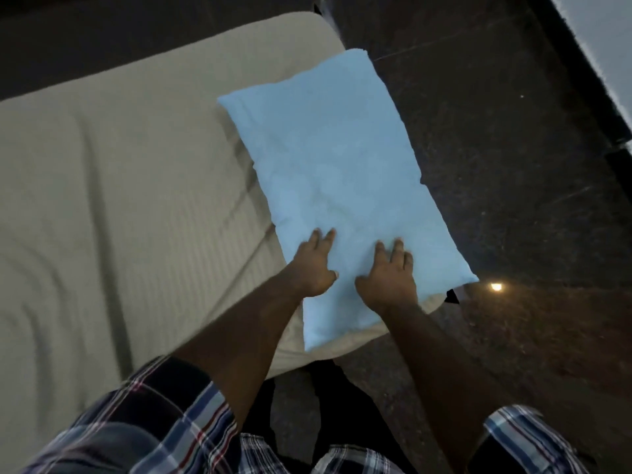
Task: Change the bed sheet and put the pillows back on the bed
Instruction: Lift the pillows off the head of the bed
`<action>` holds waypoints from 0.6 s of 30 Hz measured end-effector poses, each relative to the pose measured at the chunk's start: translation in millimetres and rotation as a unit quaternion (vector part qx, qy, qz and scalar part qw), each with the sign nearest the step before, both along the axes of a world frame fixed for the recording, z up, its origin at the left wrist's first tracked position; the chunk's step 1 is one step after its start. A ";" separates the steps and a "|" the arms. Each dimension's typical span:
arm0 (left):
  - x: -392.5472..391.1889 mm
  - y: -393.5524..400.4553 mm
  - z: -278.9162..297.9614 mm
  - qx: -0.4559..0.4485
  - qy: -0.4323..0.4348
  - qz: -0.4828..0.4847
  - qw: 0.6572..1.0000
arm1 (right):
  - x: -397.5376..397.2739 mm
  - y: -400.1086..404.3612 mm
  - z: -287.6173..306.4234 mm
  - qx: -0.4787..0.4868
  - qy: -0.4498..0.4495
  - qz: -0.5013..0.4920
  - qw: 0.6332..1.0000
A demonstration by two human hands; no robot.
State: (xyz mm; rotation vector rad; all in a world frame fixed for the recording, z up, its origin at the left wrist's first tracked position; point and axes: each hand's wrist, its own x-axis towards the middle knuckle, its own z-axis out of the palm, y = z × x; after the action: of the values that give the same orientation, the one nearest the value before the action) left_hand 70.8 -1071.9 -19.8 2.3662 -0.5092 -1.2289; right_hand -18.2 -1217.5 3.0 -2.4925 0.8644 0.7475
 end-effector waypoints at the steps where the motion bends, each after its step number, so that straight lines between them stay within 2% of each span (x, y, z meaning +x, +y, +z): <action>1: -4.1 0.0 4.2 0.012 -0.022 0.004 1.000 | 1.9 -1.9 3.1 -0.003 0.001 0.007 1.000; 4: -12.1 9.9 23.8 0.038 -0.108 0.048 0.992 | 9.4 9.9 18.3 -0.044 -0.039 0.080 0.995; 7: -16.4 33.4 45.2 0.048 -0.177 0.089 0.979 | 20.6 38.7 35.8 -0.041 -0.070 0.153 0.985; 13: -35.8 113.9 76.4 0.078 -0.200 0.177 0.961 | 38.9 122.9 68.1 -0.007 -0.110 0.257 0.960; 18: -71.5 224.1 91.4 0.103 -0.200 0.269 0.937 | 31.4 226.7 85.3 0.008 -0.122 0.337 0.933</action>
State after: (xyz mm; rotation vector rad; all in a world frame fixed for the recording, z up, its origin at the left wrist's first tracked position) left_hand -0.7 -847.8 71.5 2.6867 0.1693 -0.5782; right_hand 13.2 -990.8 88.3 -2.7925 -0.1111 0.6086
